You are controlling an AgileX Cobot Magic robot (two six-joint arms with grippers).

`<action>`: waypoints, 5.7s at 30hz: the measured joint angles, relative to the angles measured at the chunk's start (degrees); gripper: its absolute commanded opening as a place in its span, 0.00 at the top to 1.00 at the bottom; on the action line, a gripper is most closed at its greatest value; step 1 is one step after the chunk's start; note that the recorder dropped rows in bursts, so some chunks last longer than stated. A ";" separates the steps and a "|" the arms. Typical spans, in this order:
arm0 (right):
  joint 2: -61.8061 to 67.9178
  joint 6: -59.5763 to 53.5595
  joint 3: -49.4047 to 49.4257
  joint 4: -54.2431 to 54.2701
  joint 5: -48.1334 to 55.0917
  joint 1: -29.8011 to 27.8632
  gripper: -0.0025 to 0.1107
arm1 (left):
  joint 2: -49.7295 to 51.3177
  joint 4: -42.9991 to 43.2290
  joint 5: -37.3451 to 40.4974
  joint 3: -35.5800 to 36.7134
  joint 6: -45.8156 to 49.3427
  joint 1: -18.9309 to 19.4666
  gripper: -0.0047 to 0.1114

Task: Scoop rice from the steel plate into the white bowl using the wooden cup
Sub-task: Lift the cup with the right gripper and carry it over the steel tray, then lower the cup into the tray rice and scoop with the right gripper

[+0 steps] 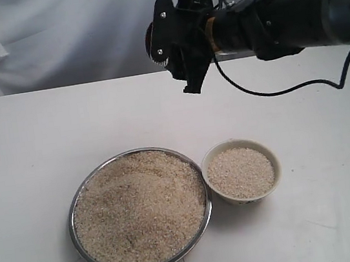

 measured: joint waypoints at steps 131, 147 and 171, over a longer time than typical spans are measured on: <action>10.54 -46.76 9.49 7.63 4.12 18.16 0.98 | 0.00 0.00 0.00 0.00 0.00 0.00 0.96; 10.78 -43.59 10.56 7.86 3.50 18.53 0.98 | 0.00 0.00 0.00 0.00 0.00 0.00 0.96; 10.68 -22.63 11.61 13.77 -4.36 18.48 0.98 | 0.00 0.00 0.00 0.00 0.00 0.00 0.96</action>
